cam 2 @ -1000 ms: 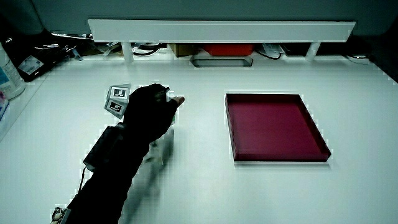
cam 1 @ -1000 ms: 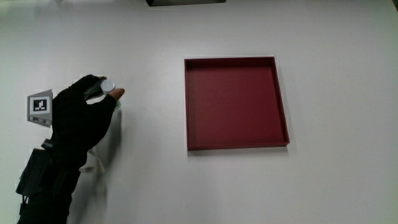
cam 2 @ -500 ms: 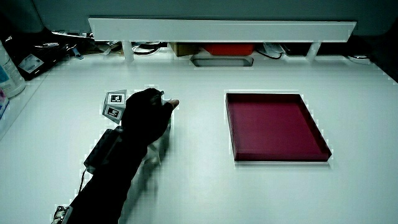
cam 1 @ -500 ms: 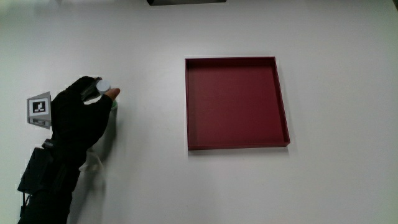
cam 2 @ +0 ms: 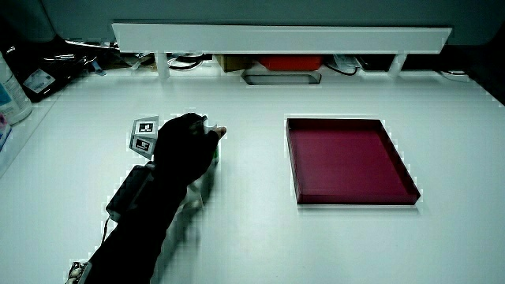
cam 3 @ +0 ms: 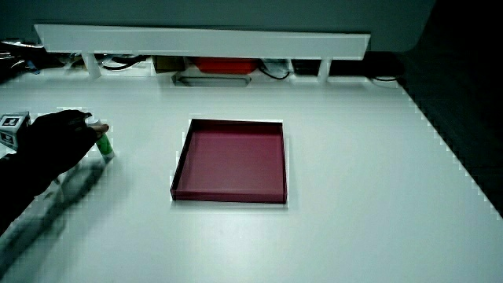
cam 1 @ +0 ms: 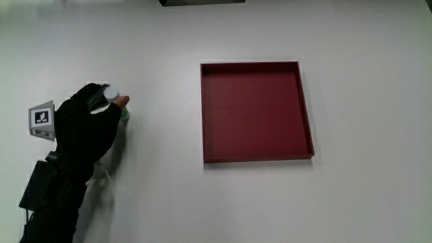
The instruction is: Place glue stick
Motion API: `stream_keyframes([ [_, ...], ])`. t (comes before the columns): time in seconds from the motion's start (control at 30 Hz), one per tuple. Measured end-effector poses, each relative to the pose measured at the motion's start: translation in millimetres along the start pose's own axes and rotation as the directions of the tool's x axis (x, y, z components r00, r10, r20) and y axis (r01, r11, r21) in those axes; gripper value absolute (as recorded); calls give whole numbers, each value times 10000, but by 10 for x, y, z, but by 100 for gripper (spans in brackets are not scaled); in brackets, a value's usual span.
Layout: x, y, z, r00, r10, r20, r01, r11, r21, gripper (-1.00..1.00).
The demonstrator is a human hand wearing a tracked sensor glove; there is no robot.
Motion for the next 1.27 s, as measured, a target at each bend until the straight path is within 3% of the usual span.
stream_keyframes([
  [0.03,-5,1,2,9999,10,-117,-10,10000,-28,-42],
  [0.3,-37,-127,37,9978,221,624,-233,9995,197,-73],
  [0.53,2,-356,62,9997,97,228,-89,9994,-338,-100],
  [0.6,56,-463,66,9994,292,179,-283,9984,-489,-100],
  [0.7,96,-601,78,9999,11,-134,-19,9982,-606,-100],
  [0.87,152,-889,92,9963,297,-812,-346,9976,-604,-100],
  [1.03,204,-1137,46,9969,-449,-650,398,9962,-777,-100],
  [1.13,256,-1264,13,9987,-159,-487,113,9956,-927,-100],
  [1.17,240,-1292,14,9962,-582,-649,518,9940,-964,-100],
  [1.27,305,-1403,-6,9994,-326,-72,316,9940,-1048,-100],
])
